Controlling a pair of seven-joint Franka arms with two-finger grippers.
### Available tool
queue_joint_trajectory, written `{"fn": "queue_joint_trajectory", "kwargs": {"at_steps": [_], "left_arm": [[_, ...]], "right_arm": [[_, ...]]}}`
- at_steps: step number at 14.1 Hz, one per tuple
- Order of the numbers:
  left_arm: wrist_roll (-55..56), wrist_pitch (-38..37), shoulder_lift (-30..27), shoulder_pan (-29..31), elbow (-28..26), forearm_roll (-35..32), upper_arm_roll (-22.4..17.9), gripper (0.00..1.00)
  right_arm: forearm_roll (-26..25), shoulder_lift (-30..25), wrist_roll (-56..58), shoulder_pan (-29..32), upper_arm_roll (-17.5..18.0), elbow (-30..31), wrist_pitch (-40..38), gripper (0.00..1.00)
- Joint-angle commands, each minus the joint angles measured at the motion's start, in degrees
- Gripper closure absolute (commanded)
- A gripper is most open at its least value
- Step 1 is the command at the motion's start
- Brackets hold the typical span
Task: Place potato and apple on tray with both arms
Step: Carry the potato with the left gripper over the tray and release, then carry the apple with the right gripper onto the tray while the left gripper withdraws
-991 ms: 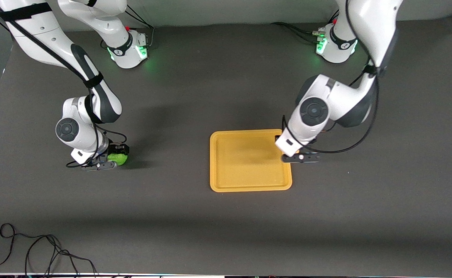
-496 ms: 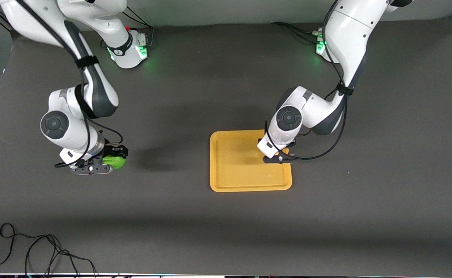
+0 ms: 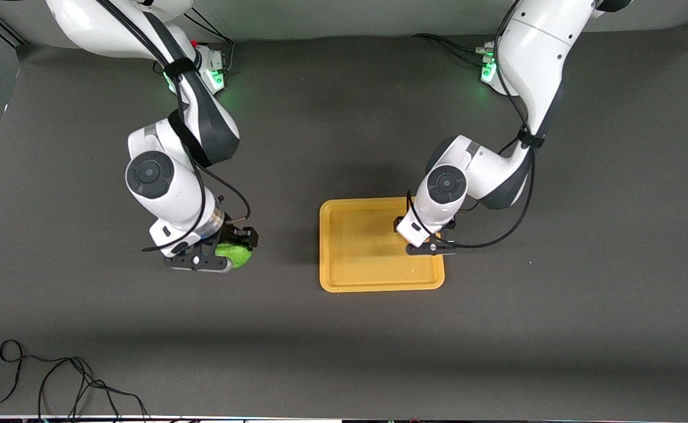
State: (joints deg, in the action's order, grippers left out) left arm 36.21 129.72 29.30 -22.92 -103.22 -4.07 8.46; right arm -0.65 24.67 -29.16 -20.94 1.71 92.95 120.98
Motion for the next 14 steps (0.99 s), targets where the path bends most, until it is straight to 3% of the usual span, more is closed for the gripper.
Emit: {"fn": "queue_joint_trajectory", "kwargs": {"at_steps": [1,4,8,12,14], "left_arm": [[-2.95,-9.19,-9.58,4.79,-1.01,-1.11,-0.11,0.0],[-21.12,-19.21,-18.28,13.84,-0.93,-0.41,0.07,0.0],[-33.72,-26.09,-26.65,23.78,-0.84,0.38,0.07,0.0],[-38.84,-28.55,-30.61,30.55,-0.84,2.66,-0.02,0.0],[-40.07,-29.52,-31.84,32.75,-0.75,2.67,-0.11,0.0]], "right_arm": [[1.36,3.62,-1.07,-1.64,-0.13,-6.02,-1.1,0.67],[1.27,10.54,-9.55,-8.3,-0.22,-14.08,-1.01,0.69],[1.09,23.64,-21.52,-14.82,-0.22,-29.2,0.91,0.69],[1.09,29.2,-27.42,-19.13,-0.22,-31.52,9.08,0.7],[1.01,30.17,-28.58,-20.45,-0.22,-30.64,9.27,0.7]]}}
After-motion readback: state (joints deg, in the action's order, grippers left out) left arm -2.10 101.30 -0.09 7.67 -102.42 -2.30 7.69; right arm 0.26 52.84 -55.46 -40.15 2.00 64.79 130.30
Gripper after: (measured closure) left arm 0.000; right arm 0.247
